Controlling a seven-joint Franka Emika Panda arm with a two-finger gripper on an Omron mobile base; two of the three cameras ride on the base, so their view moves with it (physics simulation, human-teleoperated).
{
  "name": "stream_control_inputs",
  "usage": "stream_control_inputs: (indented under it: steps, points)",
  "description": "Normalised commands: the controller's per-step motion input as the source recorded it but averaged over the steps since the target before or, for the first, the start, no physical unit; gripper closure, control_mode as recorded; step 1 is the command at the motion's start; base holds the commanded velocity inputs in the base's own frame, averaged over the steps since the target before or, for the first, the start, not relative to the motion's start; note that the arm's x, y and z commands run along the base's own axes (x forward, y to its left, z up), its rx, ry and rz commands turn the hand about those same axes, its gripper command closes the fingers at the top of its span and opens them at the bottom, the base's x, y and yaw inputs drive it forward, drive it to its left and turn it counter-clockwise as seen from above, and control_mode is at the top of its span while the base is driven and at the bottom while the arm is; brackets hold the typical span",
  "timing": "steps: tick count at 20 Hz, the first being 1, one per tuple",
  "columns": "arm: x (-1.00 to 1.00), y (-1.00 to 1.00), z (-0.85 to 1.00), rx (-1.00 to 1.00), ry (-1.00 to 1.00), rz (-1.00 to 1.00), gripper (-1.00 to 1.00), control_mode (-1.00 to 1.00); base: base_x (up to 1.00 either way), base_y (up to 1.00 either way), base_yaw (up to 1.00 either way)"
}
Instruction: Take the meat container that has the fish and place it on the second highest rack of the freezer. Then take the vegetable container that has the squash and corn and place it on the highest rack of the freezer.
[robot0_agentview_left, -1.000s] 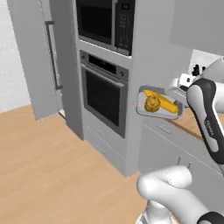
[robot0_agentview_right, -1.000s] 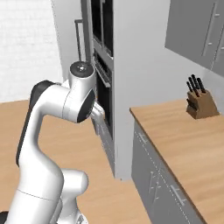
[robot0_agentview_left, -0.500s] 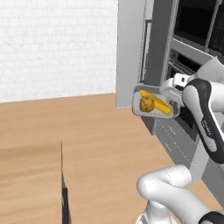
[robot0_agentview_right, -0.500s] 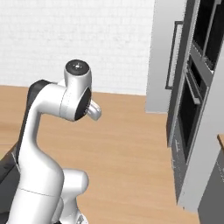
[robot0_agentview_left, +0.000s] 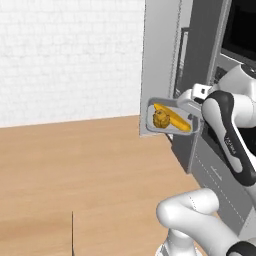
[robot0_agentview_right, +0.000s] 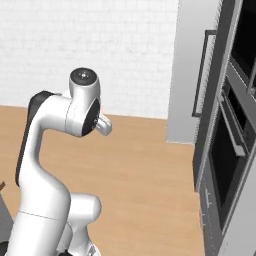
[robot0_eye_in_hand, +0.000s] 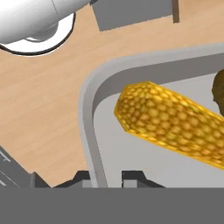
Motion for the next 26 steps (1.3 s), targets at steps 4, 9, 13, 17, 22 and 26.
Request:
stream_control_inputs:
  steps: [4, 9, 13, 17, 22, 26]
  points:
    - [0.00, 0.00, 0.00, 0.00, 0.00, 0.00, 1.00, 1.00, 1.00, -0.06, -0.05]
    - [0.00, 0.00, 0.00, 0.00, 0.00, 0.00, 1.00, 1.00, 1.00, 0.00, -0.17]
    - [0.00, 0.00, 0.00, 0.00, 0.00, 0.00, 1.00, 1.00, 1.00, 0.04, -0.25]
    - [0.00, 0.00, 0.00, 0.00, 0.00, 0.00, 1.00, 1.00, 1.00, 0.19, -0.28]
    - [0.00, 0.00, 0.00, 0.00, 0.00, 0.00, 1.00, 1.00, 0.91, 0.28, -0.28]
    - [0.00, 0.00, 0.00, 0.00, 0.00, 0.00, 1.00, 1.00, 0.78, 0.34, -0.32]
